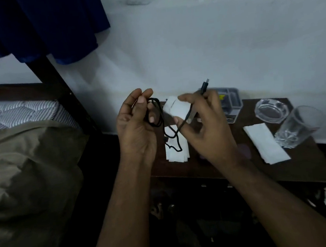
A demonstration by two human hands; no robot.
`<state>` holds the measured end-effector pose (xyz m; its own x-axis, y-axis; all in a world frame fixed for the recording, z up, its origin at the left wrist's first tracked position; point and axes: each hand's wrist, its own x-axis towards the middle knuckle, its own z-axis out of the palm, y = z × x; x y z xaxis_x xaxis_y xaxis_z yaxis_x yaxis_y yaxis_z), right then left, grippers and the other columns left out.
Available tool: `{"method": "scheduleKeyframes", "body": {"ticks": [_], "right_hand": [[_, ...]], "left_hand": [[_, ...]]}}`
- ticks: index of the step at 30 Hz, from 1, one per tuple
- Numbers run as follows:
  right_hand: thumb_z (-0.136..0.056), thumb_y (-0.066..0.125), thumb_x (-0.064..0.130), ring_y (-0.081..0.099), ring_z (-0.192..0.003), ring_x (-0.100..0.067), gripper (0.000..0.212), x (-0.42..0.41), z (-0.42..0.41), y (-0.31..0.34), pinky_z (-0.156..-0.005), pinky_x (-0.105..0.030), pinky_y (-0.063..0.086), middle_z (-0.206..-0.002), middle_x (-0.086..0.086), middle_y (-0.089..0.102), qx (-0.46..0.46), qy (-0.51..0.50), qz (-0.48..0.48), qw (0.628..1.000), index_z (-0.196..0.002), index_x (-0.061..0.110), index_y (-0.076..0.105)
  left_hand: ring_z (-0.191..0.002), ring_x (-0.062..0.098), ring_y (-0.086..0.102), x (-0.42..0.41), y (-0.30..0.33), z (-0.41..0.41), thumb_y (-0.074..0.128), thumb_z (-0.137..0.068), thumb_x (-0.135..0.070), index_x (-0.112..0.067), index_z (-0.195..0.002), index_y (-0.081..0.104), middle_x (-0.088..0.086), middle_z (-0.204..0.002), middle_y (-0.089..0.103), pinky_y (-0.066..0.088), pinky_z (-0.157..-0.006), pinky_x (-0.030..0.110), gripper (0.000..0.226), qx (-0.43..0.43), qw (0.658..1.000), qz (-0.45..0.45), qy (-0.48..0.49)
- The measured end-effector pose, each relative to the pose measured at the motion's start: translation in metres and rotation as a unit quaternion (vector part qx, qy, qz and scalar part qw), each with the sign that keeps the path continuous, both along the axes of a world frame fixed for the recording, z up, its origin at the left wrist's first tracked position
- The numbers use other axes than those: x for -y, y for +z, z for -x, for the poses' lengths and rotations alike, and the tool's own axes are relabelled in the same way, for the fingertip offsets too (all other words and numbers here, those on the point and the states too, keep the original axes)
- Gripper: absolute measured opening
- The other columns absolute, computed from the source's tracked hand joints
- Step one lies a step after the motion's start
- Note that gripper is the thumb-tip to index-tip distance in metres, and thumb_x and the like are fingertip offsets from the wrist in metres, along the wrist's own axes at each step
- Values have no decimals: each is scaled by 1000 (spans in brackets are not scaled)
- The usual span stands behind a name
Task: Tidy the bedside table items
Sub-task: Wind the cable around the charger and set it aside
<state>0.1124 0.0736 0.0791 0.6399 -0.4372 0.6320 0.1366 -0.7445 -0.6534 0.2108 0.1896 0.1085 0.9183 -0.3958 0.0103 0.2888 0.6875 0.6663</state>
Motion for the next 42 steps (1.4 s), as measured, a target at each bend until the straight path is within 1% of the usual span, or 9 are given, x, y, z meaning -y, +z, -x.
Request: {"method": "scheduleKeyframes", "body": {"ticks": [9, 14, 19, 24, 29, 32, 36, 39, 42], "right_hand": [[-89, 74, 25, 61, -104, -11, 34, -56, 76, 27, -88, -36, 56, -118, 6, 46, 85, 8, -49, 995, -121, 24, 60], [-88, 76, 19, 61, -123, -21, 67, -69, 103, 11, -98, -50, 54, -132, -5, 55, 69, 51, -162, 983, -144, 33, 40], [-82, 82, 16, 67, -114, -17, 102, -78, 126, 4, -104, -50, 52, -121, -1, 65, 34, 57, -259, 964, -158, 31, 15], [-88, 77, 16, 66, -118, -13, 99, -81, 147, 1, -103, -37, 54, -129, -4, 64, 54, 38, -294, 954, -160, 30, 11], [-93, 71, 28, 67, -104, -18, 85, -73, 162, -9, -100, -56, 53, -108, -1, 68, 138, 25, -490, 860, -156, 45, 15], [-99, 59, 39, 71, -90, -19, 65, -59, 160, -14, -80, -47, 60, -102, 4, 72, 184, 10, -585, 790, -153, 44, 22], [-99, 49, 58, 62, -56, -18, 58, -48, 167, -20, -47, -24, 49, -81, -10, 66, -41, 15, -658, 752, -129, 9, 57], [-89, 51, 71, 60, -55, -15, 61, -56, 176, -22, -45, -21, 45, -79, -10, 68, -317, 90, -607, 723, -109, 16, 70], [-84, 56, 72, 61, -66, -17, 67, -60, 181, -18, -51, -25, 51, -88, -11, 70, -344, 235, -584, 696, -127, 21, 66]], "left_hand": [[-63, 9, 57, -55, 40, 96, 44, -100, 11, -9, -109, 58, 1, -83, 70, 49, -60, 16, 26, 76, 997, 24, 22], [-60, 9, 52, -87, 55, 128, 45, -97, 10, -11, -122, 58, 0, -84, 64, 44, -56, 18, 35, 117, 992, 38, -16], [-65, 10, 57, -96, 68, 154, 59, -84, 3, -11, -119, 59, 1, -85, 63, 48, -59, 19, 38, 100, 989, 98, -39], [-75, 11, 63, -95, 59, 170, 42, -89, 24, -11, -106, 61, 1, -84, 63, 56, -74, 22, 44, 48, 994, 94, -11], [-75, 11, 66, -94, 55, 172, 32, -90, 30, -11, -104, 61, 3, -87, 62, 59, -77, 23, 53, -7, 991, 132, -8], [-77, 12, 69, -94, 54, 171, 33, -88, 30, -10, -104, 61, 5, -90, 62, 60, -79, 24, 51, -29, 985, 171, -20], [-78, 15, 72, -95, 52, 166, 38, -86, 28, -7, -105, 59, 9, -91, 63, 62, -78, 27, 45, -63, 973, 219, -24], [-79, 17, 74, -97, 53, 164, 48, -76, 24, -6, -104, 61, 10, -90, 66, 63, -80, 29, 43, -67, 970, 233, -7], [-80, 17, 74, -99, 56, 159, 50, -74, 22, -6, -102, 61, 11, -92, 65, 63, -83, 30, 41, -67, 971, 229, 14]]}}
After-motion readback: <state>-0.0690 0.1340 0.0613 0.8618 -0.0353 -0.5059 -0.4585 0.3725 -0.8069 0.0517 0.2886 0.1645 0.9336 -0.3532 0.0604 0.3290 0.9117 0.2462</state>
